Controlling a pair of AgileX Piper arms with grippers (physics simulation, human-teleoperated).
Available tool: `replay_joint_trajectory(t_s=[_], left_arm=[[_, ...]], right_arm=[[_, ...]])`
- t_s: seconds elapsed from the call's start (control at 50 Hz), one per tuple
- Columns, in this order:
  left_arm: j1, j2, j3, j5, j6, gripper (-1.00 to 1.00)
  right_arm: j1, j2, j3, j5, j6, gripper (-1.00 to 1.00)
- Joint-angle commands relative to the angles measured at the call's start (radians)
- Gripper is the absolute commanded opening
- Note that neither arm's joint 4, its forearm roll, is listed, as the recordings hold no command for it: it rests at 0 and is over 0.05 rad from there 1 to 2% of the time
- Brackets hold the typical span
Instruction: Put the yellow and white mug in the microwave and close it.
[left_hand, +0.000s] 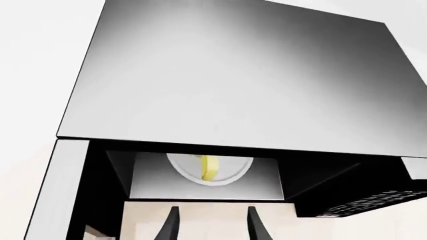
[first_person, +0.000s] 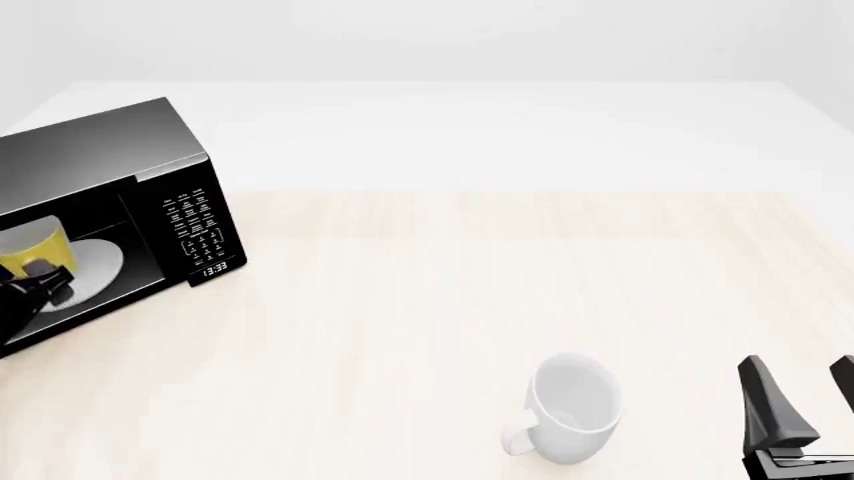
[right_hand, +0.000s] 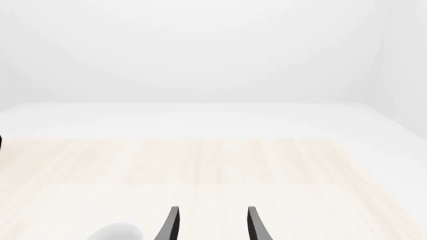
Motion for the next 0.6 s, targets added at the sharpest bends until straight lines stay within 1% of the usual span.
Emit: replay_joint_trajectory(t_s=[0.02, 0.24, 0.6], left_arm=[[-0.013, -0.101, 0.024, 0.046, -0.005, 1.0], [-0.021, -0.22, 0.027, 0.13, -0.007, 1.0], [-0.032, -0.392, 0.062, 0.234, -0.017, 1.0]], right_arm=[[0.0, 0.0, 0.0, 0.0, 0.0, 1.0], [0.0, 0.0, 0.0, 0.0, 0.0, 1.0], [0.0, 0.0, 0.0, 0.0, 0.0, 1.0]])
